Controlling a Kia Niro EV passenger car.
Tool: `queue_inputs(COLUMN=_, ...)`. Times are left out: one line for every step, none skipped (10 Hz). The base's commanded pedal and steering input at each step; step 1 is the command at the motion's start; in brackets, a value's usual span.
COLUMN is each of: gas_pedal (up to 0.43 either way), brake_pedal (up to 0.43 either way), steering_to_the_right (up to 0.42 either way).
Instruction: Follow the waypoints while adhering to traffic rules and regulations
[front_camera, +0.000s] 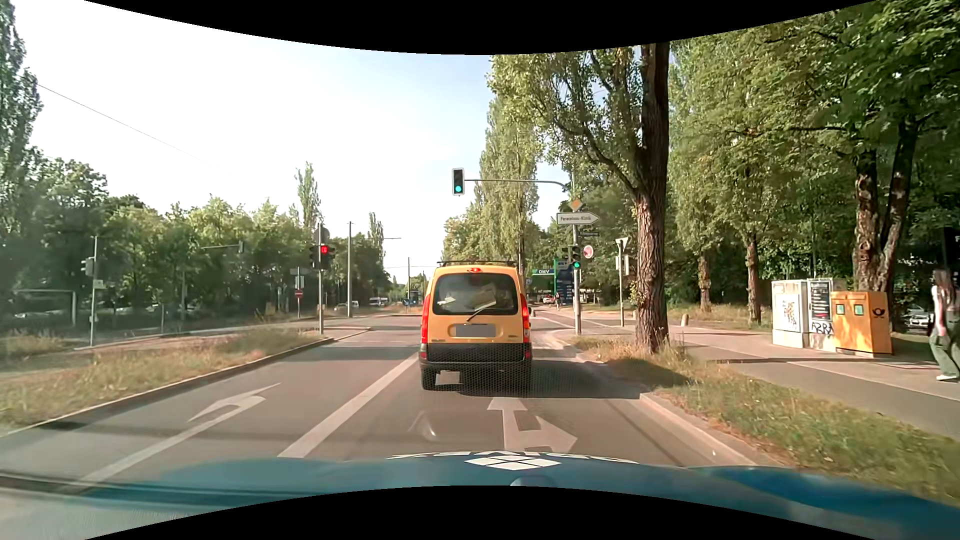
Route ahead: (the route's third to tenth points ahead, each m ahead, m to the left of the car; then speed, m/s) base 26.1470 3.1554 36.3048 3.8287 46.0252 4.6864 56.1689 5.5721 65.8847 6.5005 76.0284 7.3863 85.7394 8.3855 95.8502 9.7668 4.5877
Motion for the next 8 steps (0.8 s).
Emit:
queue_inputs(gas_pedal=0.197, brake_pedal=0.000, steering_to_the_right=-0.011)
queue_inputs(gas_pedal=0.197, brake_pedal=0.000, steering_to_the_right=-0.011)
queue_inputs(gas_pedal=0.197, brake_pedal=0.000, steering_to_the_right=-0.011)
queue_inputs(gas_pedal=0.059, brake_pedal=0.000, steering_to_the_right=-0.011)
queue_inputs(gas_pedal=0.000, brake_pedal=0.000, steering_to_the_right=-0.011)
queue_inputs(gas_pedal=0.000, brake_pedal=0.000, steering_to_the_right=-0.010)
queue_inputs(gas_pedal=0.000, brake_pedal=0.000, steering_to_the_right=-0.008)
queue_inputs(gas_pedal=0.000, brake_pedal=0.018, steering_to_the_right=-0.008)
